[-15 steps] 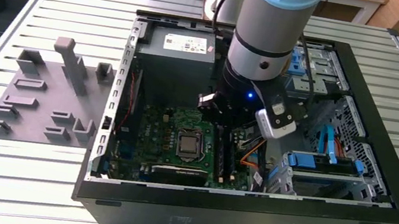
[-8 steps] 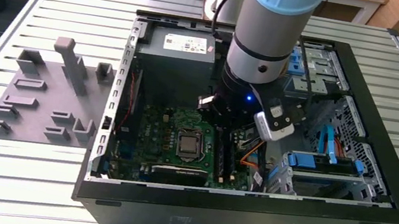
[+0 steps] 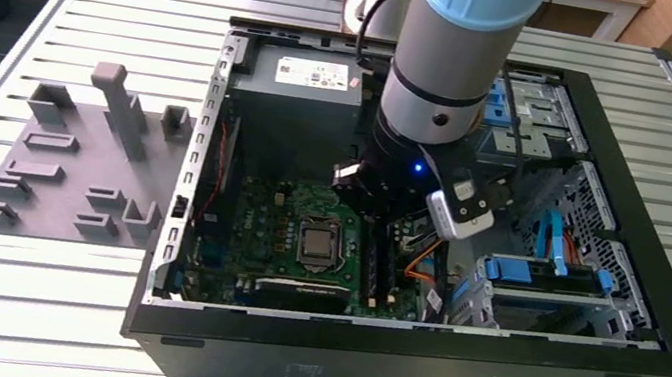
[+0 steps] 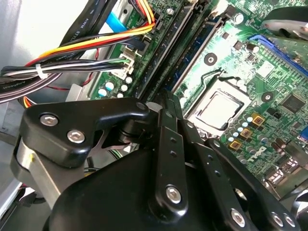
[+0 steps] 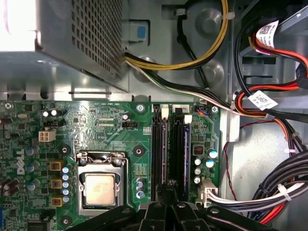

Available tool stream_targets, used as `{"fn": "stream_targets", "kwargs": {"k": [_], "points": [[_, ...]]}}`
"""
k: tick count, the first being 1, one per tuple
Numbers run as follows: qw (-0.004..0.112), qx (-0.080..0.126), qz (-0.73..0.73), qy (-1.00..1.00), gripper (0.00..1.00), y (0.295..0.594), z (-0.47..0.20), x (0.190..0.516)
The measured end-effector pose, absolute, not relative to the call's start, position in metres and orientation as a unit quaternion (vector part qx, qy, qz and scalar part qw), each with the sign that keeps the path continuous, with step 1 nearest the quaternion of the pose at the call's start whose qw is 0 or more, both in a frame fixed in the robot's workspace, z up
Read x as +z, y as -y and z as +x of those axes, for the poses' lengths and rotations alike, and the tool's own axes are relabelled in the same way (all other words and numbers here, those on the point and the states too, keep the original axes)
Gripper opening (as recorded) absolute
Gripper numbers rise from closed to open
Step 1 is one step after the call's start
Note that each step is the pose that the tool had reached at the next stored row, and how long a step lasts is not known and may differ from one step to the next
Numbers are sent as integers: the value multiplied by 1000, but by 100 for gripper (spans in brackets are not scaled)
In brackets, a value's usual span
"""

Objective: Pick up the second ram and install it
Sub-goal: 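Press down the second ram until it locks into place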

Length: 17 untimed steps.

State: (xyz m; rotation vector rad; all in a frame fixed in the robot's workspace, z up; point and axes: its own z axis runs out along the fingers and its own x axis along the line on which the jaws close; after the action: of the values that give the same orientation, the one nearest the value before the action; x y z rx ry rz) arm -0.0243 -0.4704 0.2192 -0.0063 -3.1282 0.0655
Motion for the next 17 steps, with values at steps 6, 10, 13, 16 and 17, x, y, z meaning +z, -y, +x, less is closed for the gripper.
{"fn": "stream_targets", "kwargs": {"k": [6,10,13,16,17], "points": [[6,21,-2,1000,11,470,-24,215],[6,19,-2,1000,11,470,-24,218],[6,21,-2,1000,11,470,-24,229],[6,21,-2,1000,11,470,-24,238],[6,20,-2,1000,11,470,-24,240]]}}
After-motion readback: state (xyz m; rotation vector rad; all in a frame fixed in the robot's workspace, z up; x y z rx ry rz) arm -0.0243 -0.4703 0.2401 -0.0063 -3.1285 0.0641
